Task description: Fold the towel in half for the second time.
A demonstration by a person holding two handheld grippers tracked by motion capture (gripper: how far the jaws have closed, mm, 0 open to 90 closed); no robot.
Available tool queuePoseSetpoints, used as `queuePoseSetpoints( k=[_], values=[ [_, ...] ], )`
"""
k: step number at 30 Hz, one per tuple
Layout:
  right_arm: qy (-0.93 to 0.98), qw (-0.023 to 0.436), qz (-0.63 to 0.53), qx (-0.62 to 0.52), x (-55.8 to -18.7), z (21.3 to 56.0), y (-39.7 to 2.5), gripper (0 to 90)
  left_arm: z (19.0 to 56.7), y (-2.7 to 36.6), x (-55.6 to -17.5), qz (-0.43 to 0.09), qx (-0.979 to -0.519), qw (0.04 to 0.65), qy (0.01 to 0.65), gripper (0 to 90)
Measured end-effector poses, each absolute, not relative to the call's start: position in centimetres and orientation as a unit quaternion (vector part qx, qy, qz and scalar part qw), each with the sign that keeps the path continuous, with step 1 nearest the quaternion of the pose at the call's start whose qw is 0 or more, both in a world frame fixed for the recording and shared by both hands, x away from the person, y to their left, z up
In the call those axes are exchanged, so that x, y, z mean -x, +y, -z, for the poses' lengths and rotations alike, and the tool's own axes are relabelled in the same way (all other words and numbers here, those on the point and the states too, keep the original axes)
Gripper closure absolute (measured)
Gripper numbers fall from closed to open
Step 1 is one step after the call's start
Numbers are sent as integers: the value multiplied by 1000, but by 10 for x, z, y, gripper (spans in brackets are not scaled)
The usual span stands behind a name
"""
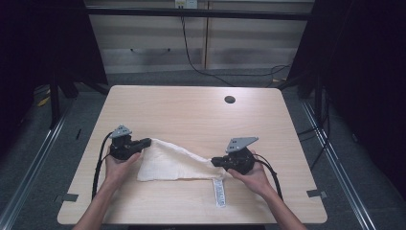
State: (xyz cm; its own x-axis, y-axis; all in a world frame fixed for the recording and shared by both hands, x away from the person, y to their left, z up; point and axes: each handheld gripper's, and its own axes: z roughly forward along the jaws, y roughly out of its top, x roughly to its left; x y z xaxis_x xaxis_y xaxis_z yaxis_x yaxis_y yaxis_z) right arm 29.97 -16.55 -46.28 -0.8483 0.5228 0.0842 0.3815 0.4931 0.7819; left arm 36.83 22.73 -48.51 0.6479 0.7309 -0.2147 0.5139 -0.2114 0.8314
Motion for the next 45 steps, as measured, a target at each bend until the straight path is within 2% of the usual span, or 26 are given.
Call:
queuePoseSetpoints(
  k=[27,37,45],
  values=[
    [885,25,-381,-266,-288,490,-165,867,482,220,-364,-103,-777,487,386,863],
    [877,38,-360,-314,-303,492,-191,869,477,198,-364,-93,-785,492,365,861],
    [867,67,-334,-365,-315,490,-225,871,465,161,-367,-84,-791,508,331,858]
  ],
)
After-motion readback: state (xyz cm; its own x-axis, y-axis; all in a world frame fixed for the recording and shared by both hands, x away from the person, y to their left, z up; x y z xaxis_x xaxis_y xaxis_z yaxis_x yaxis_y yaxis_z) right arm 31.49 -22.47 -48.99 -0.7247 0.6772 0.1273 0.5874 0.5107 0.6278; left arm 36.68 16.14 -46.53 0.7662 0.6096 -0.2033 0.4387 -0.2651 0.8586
